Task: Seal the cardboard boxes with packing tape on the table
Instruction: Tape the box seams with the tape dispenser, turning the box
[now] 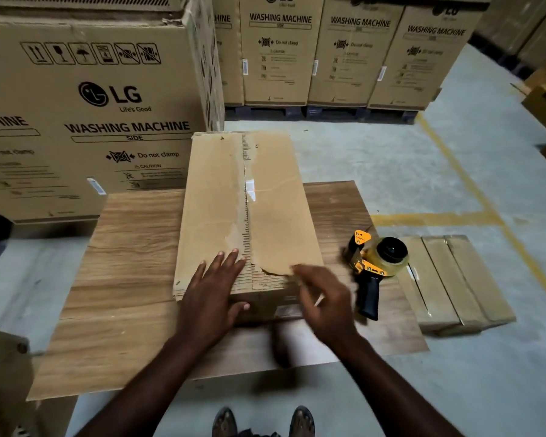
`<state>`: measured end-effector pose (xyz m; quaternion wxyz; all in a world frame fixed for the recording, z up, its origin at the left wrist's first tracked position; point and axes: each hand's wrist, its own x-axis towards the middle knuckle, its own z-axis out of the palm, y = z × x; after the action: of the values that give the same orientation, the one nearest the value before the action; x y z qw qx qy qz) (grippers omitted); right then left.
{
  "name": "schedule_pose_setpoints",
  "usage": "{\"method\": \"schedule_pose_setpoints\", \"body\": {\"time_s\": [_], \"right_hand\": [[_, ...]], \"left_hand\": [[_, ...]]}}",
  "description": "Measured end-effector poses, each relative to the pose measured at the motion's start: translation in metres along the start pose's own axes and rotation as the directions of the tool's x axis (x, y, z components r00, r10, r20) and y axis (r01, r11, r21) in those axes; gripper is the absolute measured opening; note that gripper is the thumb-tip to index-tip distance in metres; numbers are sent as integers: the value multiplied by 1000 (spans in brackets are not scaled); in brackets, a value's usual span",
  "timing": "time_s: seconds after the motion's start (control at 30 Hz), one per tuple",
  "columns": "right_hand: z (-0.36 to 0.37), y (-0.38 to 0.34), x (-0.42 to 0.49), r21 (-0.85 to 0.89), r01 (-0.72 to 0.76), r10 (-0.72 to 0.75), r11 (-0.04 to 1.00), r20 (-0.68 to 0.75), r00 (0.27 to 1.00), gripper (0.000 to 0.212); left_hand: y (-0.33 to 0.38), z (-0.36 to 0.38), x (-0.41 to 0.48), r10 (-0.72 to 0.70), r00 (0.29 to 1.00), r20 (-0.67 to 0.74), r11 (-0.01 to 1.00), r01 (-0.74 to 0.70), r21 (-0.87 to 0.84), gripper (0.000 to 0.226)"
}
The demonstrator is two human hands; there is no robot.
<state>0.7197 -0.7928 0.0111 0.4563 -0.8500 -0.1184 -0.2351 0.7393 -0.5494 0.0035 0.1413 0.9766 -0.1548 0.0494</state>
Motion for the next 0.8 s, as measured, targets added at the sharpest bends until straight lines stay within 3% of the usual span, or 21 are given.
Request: {"method": "schedule_pose_setpoints", "body": {"time_s": [0.03,0.1,0.17,0.27,0.33,0.4,0.5,0.7,0.8], "right_hand": [[-13,7,5,20,-127,128,992,-111,986,25],[-39,39,8,49,-418,416,907,-242,876,21],[-63,90,5,38,-721,703,692,-260,662,29],[-87,158,-9,-66,-956,949,286,-118,292,63],[-90,179,-17,37,-985,984,166,67,168,59],[-89,189,-19,288,-958,949,12,300,102,29],[-82,215,-22,444,-874,863,-195,501,62,15],[-63,234,-12,435,-846,713,-308,694,98,21],[-59,239,-6,388,-862,683,-327,728,68,29]], "left_hand": [[1,-1,0,-5,1000,-1,1000,5,0,91],[3,-1,0,-17,1000,-6,1000,17,4,89],[5,-1,0,-22,1000,-5,1000,22,7,89],[4,0,1,-30,1000,-1,999,30,14,91],[4,-1,-1,-22,1000,7,1000,22,21,95],[4,-2,-2,-15,1000,7,1000,15,28,96],[6,-4,-1,-21,1000,0,1000,21,21,90],[6,-2,0,-36,999,5,999,36,34,85],[9,-4,3,-53,998,13,998,53,19,87]]}}
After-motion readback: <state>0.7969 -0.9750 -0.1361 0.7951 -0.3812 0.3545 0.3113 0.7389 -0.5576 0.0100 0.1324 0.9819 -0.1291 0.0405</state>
